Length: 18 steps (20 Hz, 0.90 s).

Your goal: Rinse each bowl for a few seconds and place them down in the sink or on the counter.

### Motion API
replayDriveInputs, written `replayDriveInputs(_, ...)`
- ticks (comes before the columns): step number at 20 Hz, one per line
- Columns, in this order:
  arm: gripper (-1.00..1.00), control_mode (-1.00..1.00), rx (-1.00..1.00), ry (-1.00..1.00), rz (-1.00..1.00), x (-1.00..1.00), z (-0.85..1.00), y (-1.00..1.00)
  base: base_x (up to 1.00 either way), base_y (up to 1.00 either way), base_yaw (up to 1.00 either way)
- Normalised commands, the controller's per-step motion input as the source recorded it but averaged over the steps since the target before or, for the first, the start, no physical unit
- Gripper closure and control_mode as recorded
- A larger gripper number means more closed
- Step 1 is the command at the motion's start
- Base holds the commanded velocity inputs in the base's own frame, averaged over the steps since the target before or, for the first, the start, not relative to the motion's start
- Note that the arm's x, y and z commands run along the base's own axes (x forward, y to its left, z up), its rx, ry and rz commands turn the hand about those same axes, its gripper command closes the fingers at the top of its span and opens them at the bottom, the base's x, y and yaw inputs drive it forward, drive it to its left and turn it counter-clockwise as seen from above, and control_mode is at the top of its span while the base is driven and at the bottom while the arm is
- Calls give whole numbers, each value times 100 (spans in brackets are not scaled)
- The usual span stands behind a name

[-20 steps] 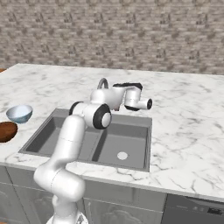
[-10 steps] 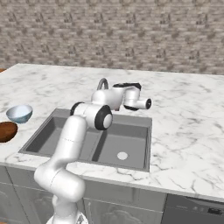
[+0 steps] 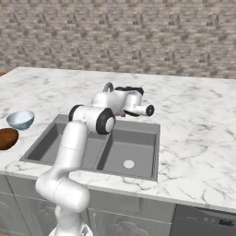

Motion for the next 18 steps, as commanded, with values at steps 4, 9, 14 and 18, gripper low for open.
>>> replayDriveInputs(4, -100, -100, -6, 0, -11, 50, -32, -63, 0, 0, 0)
replayDriveInputs(9, -100, -100, 0, 4, -1, 71, -65, -87, 0, 0, 0)
replayDriveInputs(14, -100, -100, -11, 0, -4, 63, -78, -40, 0, 0, 0)
replayDriveInputs(18, -100, -100, -26, 1, -14, 51, -89, -8, 0, 0, 0)
